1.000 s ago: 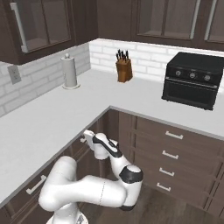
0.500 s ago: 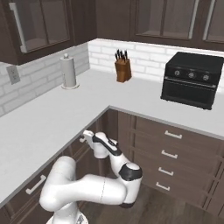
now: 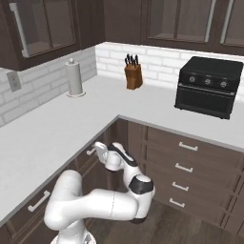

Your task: Take a straw from the drawer in front and place it inside the glass cup on the dining counter.

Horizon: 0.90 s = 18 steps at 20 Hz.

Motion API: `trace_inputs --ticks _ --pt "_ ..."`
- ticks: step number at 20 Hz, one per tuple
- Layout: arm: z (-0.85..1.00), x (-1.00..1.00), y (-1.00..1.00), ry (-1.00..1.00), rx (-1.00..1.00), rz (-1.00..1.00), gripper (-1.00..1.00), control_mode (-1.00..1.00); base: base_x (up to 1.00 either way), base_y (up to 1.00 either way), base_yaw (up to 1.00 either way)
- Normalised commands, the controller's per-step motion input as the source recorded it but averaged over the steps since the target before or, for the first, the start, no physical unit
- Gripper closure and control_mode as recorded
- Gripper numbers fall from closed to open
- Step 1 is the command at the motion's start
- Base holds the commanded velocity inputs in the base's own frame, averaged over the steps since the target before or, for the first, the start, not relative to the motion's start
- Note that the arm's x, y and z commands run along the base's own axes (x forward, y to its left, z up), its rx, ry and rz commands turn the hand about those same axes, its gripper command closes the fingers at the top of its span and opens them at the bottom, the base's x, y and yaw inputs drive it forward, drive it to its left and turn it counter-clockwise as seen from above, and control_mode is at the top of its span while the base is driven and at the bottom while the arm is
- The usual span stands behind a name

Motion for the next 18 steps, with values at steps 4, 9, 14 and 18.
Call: trace_inputs --ticks 4,9,14,18 --pt "-0.7 0.18 -0.41 0.0 0.31 0.08 -1.0 -1.0 0.0 0.0 0.0" --pt "-0.43 0.0 -0.05 -0.01 0.14 0.04 -1.0 -1.0 0.0 0.0 0.0" --pt "-0.21 0.0 0.06 -0.01 0.03 0.0 -1.0 -1.0 0.0 0.0 0.0" --pt "-0.35 0.01 0.21 0.0 0.0 0.0 -1.0 -1.0 0.0 0.0 0.0"
